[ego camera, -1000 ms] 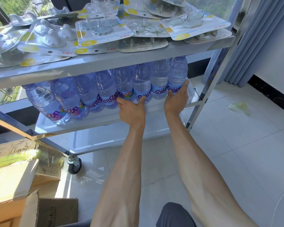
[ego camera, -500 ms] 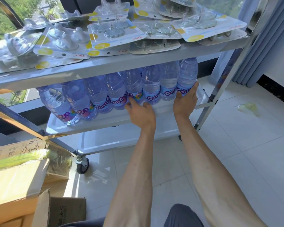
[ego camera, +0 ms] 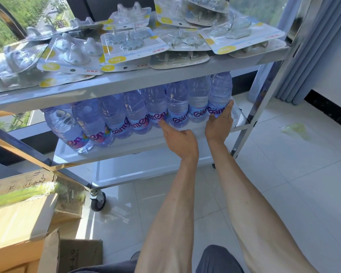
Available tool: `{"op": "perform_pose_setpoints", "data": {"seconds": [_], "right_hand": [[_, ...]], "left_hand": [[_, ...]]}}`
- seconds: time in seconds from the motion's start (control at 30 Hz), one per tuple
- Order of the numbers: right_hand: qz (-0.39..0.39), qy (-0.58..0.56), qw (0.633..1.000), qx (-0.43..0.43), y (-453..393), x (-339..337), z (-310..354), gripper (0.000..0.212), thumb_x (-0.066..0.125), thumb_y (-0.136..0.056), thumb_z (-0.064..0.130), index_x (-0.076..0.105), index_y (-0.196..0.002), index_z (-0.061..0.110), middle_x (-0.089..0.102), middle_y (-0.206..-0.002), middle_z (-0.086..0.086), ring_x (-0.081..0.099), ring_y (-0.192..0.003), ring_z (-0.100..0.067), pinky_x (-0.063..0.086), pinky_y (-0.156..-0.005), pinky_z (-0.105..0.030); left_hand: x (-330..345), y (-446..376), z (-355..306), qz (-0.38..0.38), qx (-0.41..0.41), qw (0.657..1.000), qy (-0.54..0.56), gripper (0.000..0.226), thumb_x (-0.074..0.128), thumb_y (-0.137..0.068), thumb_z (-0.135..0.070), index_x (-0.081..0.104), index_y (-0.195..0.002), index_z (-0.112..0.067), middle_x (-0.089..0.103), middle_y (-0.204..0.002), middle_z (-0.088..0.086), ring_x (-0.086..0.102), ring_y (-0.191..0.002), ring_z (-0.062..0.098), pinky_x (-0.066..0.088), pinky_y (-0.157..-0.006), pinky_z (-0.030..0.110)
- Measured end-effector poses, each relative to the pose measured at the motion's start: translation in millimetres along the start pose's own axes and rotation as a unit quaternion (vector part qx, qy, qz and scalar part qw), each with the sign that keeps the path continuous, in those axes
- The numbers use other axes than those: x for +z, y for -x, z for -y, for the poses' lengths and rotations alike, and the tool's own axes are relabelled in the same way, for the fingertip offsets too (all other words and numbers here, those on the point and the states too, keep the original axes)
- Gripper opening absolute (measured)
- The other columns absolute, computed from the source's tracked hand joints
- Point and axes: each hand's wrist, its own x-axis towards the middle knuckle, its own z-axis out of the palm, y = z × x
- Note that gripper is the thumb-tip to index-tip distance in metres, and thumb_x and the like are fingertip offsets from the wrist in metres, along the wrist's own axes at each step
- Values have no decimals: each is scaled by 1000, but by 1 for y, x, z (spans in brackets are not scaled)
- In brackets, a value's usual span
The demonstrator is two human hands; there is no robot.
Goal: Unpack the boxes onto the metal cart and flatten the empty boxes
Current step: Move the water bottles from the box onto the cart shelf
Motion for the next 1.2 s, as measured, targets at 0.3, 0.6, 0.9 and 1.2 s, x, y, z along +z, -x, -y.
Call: {"op": "perform_pose_setpoints", "data": {"seconds": [0.3, 0.6, 0.9, 1.2], "right_hand": [[5, 1, 1000, -2, 0, -4, -1, 79, 62, -96, 17, 12, -157, 14, 41, -152, -11, 42, -136, -32, 42, -108, -51], [-23, 40, 998, 31, 6, -2, 8, 76, 65, -93, 17, 20, -155, 11, 42, -146, -15, 39, -135, -33, 40, -109, -47], [-22, 47, 998, 39, 7, -1, 6, 70, 62, -96, 18, 24, -153, 5, 40, -151, -15, 36, -140, -30, 37, -113, -46], [22, 145, 988, 54, 19, -6, 14, 85, 65, -94, 25, 11, -155, 4, 25, -159, -14, 16, -148, -35, 17, -122, -45]], "left_hand": [[9, -5, -1, -5, -12, 999, 33, 82, 52, -82, 7, 13, -154, 5, 13, -162, 22, 18, -149, 33, 16, -114, 22], [-1, -36, 1, -76, -25, 996, -40, 66, 57, -88, -8, 32, -149, 2, 42, -142, 21, 42, -129, 37, 44, -97, 45], [-7, -34, 22, -20, 50, 995, -85, 67, 61, -79, -1, 40, -142, 6, 45, -132, 25, 49, -116, 41, 47, -89, 44], [-22, -33, 34, 55, 79, 989, -115, 70, 54, -85, 1, 29, -150, 4, 33, -149, 27, 53, -115, 47, 49, -89, 48]]}}
